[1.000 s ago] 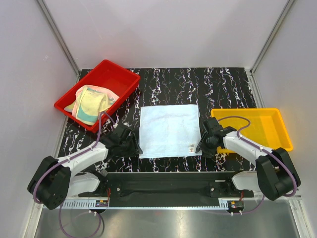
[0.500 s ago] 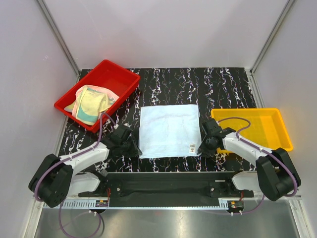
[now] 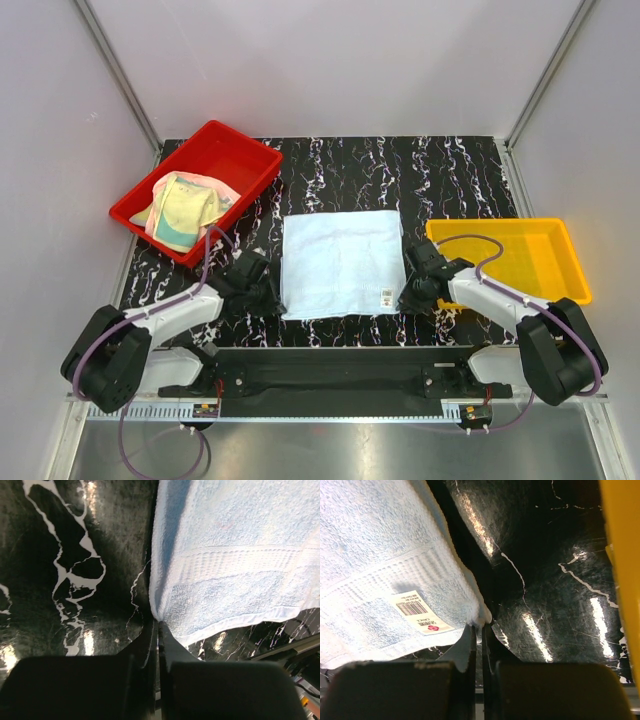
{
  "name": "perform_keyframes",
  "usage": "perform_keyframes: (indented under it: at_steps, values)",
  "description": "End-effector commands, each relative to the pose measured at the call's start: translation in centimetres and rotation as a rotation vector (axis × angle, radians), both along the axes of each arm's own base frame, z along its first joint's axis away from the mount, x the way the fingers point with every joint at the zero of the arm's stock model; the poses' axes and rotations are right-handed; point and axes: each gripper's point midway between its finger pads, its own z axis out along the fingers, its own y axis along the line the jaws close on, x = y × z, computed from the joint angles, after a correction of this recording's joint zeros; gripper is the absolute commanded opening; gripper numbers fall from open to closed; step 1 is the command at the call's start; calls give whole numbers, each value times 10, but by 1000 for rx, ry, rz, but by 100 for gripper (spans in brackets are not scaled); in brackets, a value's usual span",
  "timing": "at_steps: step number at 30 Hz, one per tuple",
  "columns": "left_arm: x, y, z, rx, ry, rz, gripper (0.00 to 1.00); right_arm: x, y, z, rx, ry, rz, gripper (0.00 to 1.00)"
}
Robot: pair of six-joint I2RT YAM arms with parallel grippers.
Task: Fold and stack the towels
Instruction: Fold the towel
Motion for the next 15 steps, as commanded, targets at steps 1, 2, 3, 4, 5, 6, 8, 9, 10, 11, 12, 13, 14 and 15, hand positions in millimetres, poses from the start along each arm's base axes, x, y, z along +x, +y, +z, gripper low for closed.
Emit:
perform_keyframes:
  at_steps: [1,2,3,4,5,6,8,9,10,11,12,13,14,15]
  values:
    - [-9,22,-3,121,20,0,0,7,1,9,-24,-55,41,0]
    - [-8,23,0,126,13,2,0,6,1,11,-25,-59,46,0]
    - [-8,25,4,129,8,3,0,5,1,14,-29,-56,55,0]
    - [-7,26,6,134,1,4,0,4,1,15,-31,-55,68,0]
    - [-7,26,10,136,-1,5,0,4,2,19,-25,-59,75,0]
    - [-5,25,13,132,-11,5,0,1,2,19,-29,-51,80,0]
    - [-5,26,16,135,-15,3,0,-1,3,22,-29,-52,101,0]
    - [-5,26,16,135,-14,1,0,-3,2,22,-33,-47,103,0]
    - [-6,26,16,138,-11,-4,0,-5,3,23,-32,-50,113,0]
    - [-6,26,15,137,-10,-5,0,-6,3,23,-31,-48,121,0]
    - [-7,26,14,139,-7,-5,0,-8,3,23,-29,-42,126,0]
    - [-8,27,14,139,-4,-6,0,-9,3,23,-31,-40,135,0]
    - [-7,25,15,130,-11,-8,0,-11,3,22,-32,-39,140,0]
    - [-8,25,15,127,-11,-9,0,-11,3,22,-32,-42,144,0]
